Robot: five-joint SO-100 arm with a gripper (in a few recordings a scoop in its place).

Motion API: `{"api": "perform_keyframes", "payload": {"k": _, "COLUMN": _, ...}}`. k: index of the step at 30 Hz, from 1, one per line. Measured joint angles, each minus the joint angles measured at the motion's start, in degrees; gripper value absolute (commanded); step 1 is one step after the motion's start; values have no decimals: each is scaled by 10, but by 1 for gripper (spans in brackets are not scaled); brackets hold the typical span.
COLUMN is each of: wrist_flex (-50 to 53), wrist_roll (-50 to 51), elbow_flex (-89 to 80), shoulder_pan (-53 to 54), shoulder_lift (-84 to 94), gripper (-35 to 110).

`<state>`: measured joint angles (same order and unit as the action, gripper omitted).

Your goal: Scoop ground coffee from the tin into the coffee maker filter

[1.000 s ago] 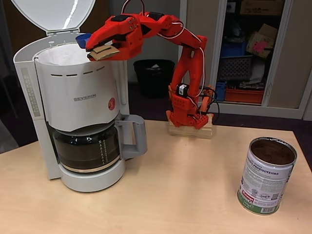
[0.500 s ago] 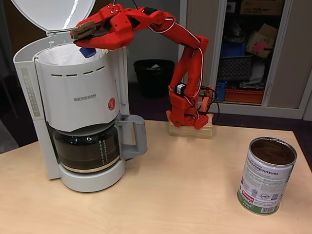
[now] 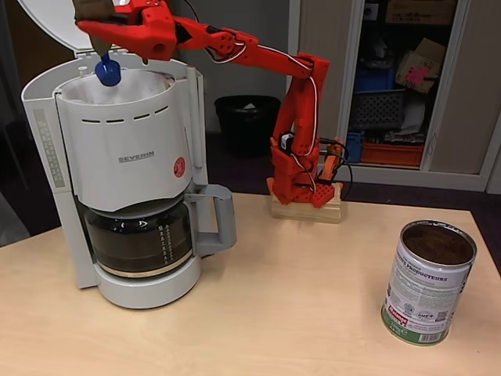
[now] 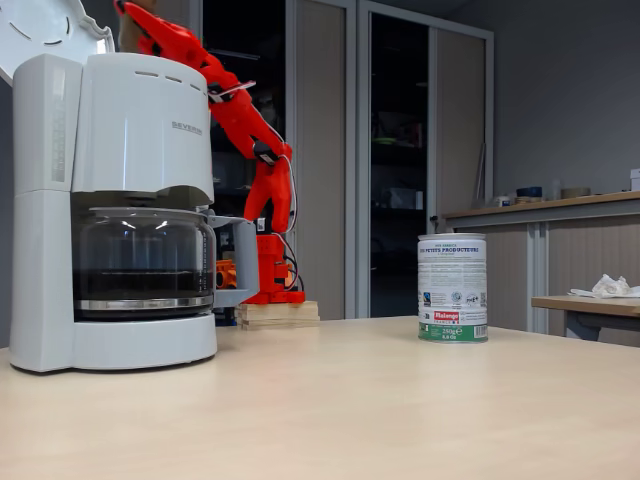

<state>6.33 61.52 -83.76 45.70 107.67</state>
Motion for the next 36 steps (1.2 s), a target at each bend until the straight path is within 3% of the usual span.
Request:
{"api": "perform_keyframes", "payload": {"k": 13, "wrist_flex": -41, "wrist_roll": 183, "elbow_flex": -1, "shoulder_pan": -34, "shoulder_lift": 11, "gripper": 0}}
{"api": "perform_keyframes", "payload": {"k": 22, "wrist_flex": -139, "wrist_roll": 259, "elbow_flex": -42, "shoulder_pan": -19, "shoulder_lift": 22, "gripper": 0}}
{"api": "perform_keyframes", "payload": {"k": 29, "wrist_flex": -134, "wrist_roll": 221, "elbow_flex": -44, "shoulder_pan": -40, "shoulder_lift": 32, "gripper": 0}}
{"api": "perform_keyframes", "payload": {"k": 36, "wrist_flex": -93, "wrist_roll": 53, "elbow_flex": -102, "shoulder_pan": -105, "shoulder_lift": 111, "gripper": 0}}
